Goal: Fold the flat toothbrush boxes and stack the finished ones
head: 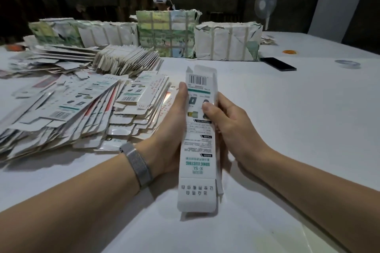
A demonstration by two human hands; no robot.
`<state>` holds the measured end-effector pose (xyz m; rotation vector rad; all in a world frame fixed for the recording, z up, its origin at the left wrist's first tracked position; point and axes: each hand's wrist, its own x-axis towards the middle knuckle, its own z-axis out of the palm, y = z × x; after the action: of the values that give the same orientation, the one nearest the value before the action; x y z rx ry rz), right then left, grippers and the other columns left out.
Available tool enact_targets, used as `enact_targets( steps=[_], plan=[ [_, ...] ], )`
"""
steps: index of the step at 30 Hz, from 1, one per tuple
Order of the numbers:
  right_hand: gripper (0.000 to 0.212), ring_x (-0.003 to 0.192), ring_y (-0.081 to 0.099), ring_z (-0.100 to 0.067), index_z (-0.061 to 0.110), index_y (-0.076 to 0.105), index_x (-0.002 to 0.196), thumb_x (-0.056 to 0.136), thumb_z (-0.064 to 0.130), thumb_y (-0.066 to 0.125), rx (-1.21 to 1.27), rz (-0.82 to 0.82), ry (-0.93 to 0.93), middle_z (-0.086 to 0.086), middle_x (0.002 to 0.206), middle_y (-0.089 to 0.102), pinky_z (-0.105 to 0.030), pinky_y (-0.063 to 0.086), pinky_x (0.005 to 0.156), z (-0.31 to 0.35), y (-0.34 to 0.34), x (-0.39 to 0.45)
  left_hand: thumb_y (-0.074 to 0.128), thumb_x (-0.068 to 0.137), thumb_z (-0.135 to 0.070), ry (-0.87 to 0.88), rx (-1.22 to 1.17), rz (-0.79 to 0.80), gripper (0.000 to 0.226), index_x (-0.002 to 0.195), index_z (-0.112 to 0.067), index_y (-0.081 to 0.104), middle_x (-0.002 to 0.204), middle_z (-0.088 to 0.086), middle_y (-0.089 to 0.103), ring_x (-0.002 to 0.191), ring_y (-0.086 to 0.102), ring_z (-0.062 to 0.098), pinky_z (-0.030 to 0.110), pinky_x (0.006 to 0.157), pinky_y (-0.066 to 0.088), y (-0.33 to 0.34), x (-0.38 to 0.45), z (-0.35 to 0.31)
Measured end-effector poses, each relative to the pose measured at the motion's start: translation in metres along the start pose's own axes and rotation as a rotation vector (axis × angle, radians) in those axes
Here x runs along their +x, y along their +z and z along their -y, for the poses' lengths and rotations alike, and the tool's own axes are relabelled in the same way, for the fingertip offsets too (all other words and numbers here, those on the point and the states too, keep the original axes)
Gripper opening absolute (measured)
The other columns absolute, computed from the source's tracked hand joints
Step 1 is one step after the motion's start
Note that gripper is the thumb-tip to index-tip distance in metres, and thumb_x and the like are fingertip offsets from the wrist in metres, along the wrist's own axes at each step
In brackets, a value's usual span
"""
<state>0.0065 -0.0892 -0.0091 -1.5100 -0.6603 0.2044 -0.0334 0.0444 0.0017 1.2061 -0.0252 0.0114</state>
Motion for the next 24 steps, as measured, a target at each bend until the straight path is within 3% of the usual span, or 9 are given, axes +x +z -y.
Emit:
enact_targets(
  steps=[5,10,12,15,18,22,24],
  plan=[
    [0.035,0.091,0.075,-0.021,0.029,0.061,0.126,0.093,0.037,0.052,0.054,-0.005,-0.020,0.000,0.105,0.076,-0.030,0.060,0.072,0.002,-0.001,-0.001,0.034,0.098,-0.064,-0.028,0.026,0.011,0.058,0.086,-0.034,0.082,0.083,0.006,0.078,0.069,0.076,0.020,0.029,0.054,0.059,0.000,0.002,0.001],
    [0.026,0.084,0.075,-0.020,0.023,0.064,0.123,0.101,0.021,0.049,0.092,-0.065,-0.020,-0.002,0.099,0.077,-0.025,0.058,0.065,0.004,-0.004,-0.001,0.036,0.099,-0.062,-0.028,0.063,-0.039,0.053,0.117,-0.028,0.071,0.095,0.011,0.078,0.074,0.076,0.024,0.032,0.057,0.060,0.005,-0.001,0.007],
    [0.026,0.084,0.075,-0.021,0.020,0.063,0.123,0.103,0.015,0.047,0.102,-0.068,-0.015,-0.004,0.100,0.077,-0.026,0.058,0.066,0.006,-0.005,-0.001,0.031,0.101,-0.063,-0.042,0.074,-0.058,0.058,0.116,-0.028,0.074,0.100,0.012,0.078,0.081,0.077,0.025,0.032,0.061,0.061,0.006,-0.001,0.008],
    [0.031,0.084,0.074,-0.020,0.021,0.062,0.126,0.103,0.012,0.042,0.097,-0.012,-0.005,-0.005,0.102,0.076,-0.026,0.057,0.064,0.007,-0.005,-0.002,0.027,0.100,-0.065,-0.083,0.048,-0.063,0.069,0.097,-0.024,0.082,0.089,0.011,0.078,0.075,0.077,0.024,0.031,0.059,0.060,0.005,-0.002,0.004],
    [0.035,0.078,0.073,-0.017,0.022,0.061,0.128,0.103,0.012,0.038,0.115,0.039,-0.001,-0.004,0.098,0.076,-0.023,0.056,0.060,0.009,-0.005,-0.002,0.030,0.101,-0.064,-0.100,0.044,-0.059,0.066,0.098,-0.023,0.081,0.096,0.016,0.077,0.084,0.076,0.029,0.038,0.068,0.063,0.003,-0.002,0.003],
    [0.037,0.072,0.071,-0.011,0.021,0.059,0.128,0.103,0.010,0.035,0.076,0.057,-0.015,0.001,0.088,0.076,-0.021,0.054,0.058,0.010,-0.006,-0.002,0.037,0.101,-0.061,-0.061,0.091,-0.089,0.059,0.135,-0.018,0.057,0.120,0.029,0.067,0.096,0.070,0.039,0.050,0.085,0.060,0.006,-0.002,0.003],
    [0.038,0.070,0.071,-0.010,0.023,0.059,0.129,0.103,0.009,0.034,0.038,0.043,-0.036,0.002,0.086,0.075,-0.021,0.054,0.057,0.011,-0.006,-0.003,0.040,0.101,-0.058,-0.034,0.101,-0.105,0.052,0.138,-0.022,0.047,0.118,0.029,0.067,0.097,0.064,0.043,0.061,0.097,0.050,0.007,-0.002,0.002]
  ],
)
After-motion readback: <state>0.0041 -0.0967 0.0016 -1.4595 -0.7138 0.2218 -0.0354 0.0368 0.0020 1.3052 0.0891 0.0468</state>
